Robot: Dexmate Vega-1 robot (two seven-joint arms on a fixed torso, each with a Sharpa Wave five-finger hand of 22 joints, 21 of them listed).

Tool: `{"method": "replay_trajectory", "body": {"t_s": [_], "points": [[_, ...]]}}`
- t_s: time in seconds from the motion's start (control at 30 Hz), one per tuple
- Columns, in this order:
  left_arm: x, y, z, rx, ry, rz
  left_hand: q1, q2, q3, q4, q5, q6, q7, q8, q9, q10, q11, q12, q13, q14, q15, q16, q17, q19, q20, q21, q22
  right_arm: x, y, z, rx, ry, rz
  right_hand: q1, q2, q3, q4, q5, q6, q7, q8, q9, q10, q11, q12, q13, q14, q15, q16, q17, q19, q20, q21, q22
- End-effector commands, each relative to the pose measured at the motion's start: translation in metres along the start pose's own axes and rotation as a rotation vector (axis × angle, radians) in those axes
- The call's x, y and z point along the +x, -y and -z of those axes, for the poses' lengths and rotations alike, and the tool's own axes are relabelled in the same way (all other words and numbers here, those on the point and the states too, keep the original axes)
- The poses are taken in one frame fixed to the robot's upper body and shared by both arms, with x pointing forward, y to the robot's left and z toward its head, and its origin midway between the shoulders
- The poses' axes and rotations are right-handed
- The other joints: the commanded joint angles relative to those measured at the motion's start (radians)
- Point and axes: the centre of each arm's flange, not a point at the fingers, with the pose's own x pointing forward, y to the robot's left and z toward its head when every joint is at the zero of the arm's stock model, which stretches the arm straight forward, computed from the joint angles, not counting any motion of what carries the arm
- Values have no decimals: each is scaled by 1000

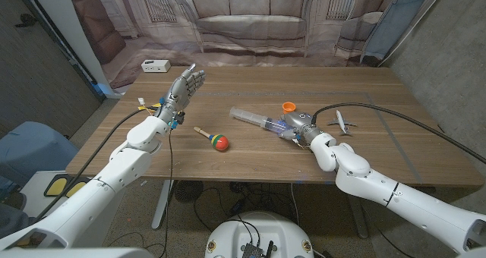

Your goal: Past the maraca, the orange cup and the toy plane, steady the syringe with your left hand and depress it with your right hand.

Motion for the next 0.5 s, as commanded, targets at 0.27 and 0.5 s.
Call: {"method": "replay_trajectory", "body": {"t_s": [0.27, 0.5], "points": [[1, 2, -2, 3, 5, -1, 4, 9, 3, -5, 0, 10, -3, -2, 6, 8, -5, -6, 5, 10, 0, -3, 5, -1, 12, -1, 2, -9, 21, 5, 15, 15, 102, 63, 110, 72, 72, 2, 185, -86, 9, 1, 58, 3, 14, 4, 58, -76, 12, 4, 40, -21, 29, 4], [2, 3, -2, 4, 2, 2, 4, 9, 3, -5, 0, 9, -4, -3, 6, 7, -3, -7, 5, 10, 0, -3, 5, -1, 14, -2, 2, -11, 28, 7, 36, 22, 133, 71, 101, 82, 71, -1, 218, -83, 10, 1, 104, 1, 24, 6, 116, -90, 39, 23, 69, -26, 53, 7]]}}
